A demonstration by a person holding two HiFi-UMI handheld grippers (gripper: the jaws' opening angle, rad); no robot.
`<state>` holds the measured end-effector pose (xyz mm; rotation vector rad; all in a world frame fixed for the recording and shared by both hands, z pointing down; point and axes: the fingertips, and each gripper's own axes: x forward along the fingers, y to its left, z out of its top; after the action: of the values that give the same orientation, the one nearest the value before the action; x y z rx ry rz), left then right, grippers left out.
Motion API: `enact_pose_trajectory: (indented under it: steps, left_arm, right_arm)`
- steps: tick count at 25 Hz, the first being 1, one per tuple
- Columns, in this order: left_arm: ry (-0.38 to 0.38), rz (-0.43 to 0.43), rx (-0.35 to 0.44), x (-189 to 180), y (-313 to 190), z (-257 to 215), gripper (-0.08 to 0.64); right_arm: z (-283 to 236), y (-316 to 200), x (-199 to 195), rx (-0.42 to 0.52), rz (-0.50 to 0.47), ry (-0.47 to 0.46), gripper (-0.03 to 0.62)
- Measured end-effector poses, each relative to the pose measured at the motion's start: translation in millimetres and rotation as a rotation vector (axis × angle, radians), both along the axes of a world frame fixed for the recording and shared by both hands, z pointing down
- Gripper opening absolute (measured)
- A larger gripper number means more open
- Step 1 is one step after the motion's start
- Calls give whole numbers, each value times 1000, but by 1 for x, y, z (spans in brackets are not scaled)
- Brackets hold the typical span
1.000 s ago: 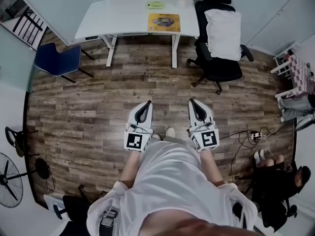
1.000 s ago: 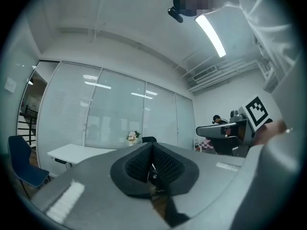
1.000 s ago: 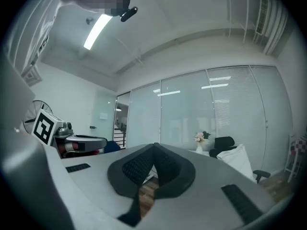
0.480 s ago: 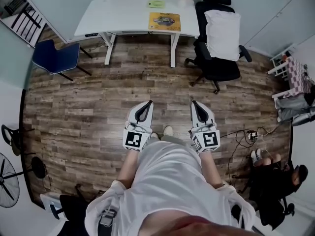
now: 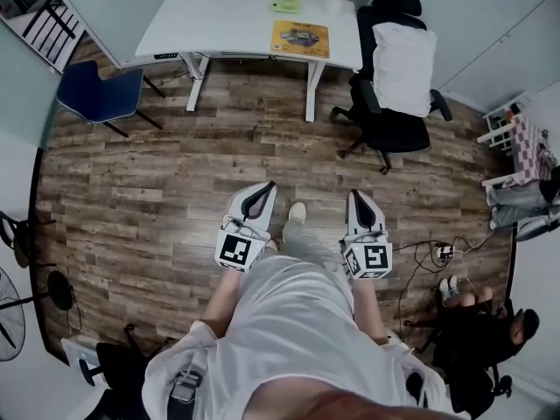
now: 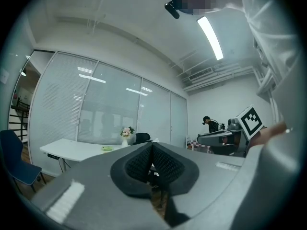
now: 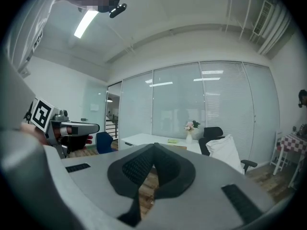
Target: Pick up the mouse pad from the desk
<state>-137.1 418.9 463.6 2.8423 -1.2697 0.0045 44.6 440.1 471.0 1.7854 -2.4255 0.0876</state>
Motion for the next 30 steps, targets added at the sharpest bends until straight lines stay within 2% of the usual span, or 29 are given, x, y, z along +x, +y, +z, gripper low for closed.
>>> enact_pose_trajectory:
  steps: [3, 7, 10, 15, 21, 30]
  left_arm:
    - [-6, -24, 6, 2, -25, 0, -6]
    - [-51, -74, 3, 5, -80, 5, -6]
    - [-41, -94, -38, 22, -125, 13, -6]
    - [-86, -150, -33, 46, -212, 12, -6]
    - [-27, -194, -10, 64, -296, -14, -6]
    - [-51, -232, -46, 61, -393, 6, -6]
  right_arm:
    - [8, -32, 2, 7, -15, -17, -2]
    - [18, -100, 10, 13, -41, -40, -2]
    - [14, -150, 29, 20, -58, -47, -2]
    - [6, -231, 54, 40, -91, -83, -2]
    - [2, -313, 74, 41, -145, -60, -2]
    - [8, -410, 68, 19, -193, -53, -2]
